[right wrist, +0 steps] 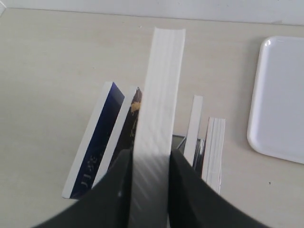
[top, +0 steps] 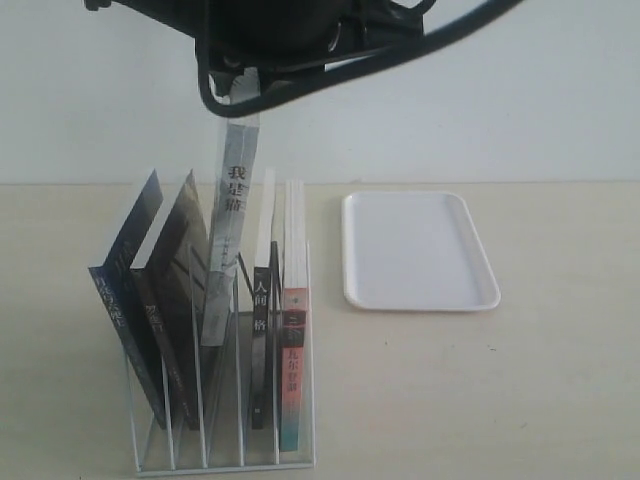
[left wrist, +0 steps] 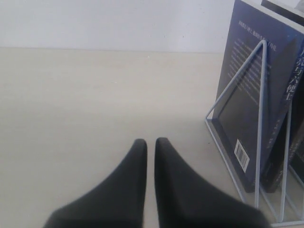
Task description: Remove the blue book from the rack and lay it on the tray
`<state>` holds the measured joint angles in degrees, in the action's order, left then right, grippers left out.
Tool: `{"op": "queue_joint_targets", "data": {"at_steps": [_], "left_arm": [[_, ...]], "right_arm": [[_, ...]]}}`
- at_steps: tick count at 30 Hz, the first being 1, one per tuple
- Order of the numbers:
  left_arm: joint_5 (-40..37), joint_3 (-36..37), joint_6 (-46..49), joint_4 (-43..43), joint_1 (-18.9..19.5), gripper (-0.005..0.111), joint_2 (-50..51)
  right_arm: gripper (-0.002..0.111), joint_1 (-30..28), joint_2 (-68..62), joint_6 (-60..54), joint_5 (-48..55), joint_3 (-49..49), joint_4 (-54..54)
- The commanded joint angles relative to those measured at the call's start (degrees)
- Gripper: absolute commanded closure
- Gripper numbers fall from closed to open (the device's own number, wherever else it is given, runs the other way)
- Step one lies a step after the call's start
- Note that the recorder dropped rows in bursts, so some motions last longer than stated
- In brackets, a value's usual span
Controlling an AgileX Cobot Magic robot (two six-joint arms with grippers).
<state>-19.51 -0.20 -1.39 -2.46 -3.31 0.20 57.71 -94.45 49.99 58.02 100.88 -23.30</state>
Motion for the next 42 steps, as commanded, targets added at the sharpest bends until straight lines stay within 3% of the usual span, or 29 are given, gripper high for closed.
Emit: {"op": "queue_joint_targets", "data": {"at_steps": [1, 21, 25, 31, 42], "left_arm": [[0.2, 0.2, -0.5, 0.2, 0.2, 0.101, -0.2], [0.2, 0.2, -0.5, 0.2, 0.2, 0.101, -0.2], [0.2, 0.2, -0.5, 0.2, 0.2, 0.101, -0.2], [0.2, 0.2, -0.5, 0.2, 0.2, 0.101, -0.2], [0.2, 0.2, -0.5, 0.2, 0.2, 0.101, -0.2]], "right_arm": [[0.109, 0.2, -0.5, -0.7, -1.3, 0.4, -1.5], [0.108, 1.2, -14.1, 2.4, -7.1, 0.4, -3.3], [0.096, 1.2, -14.7, 2.5, -6.9, 0.4, -3.5], [0.068, 1.2, -15.1, 2.6, -6.2, 0.4, -3.5], [0.068, 1.6, -13.8, 2.2, -5.9, 0.4, -3.4]]}}
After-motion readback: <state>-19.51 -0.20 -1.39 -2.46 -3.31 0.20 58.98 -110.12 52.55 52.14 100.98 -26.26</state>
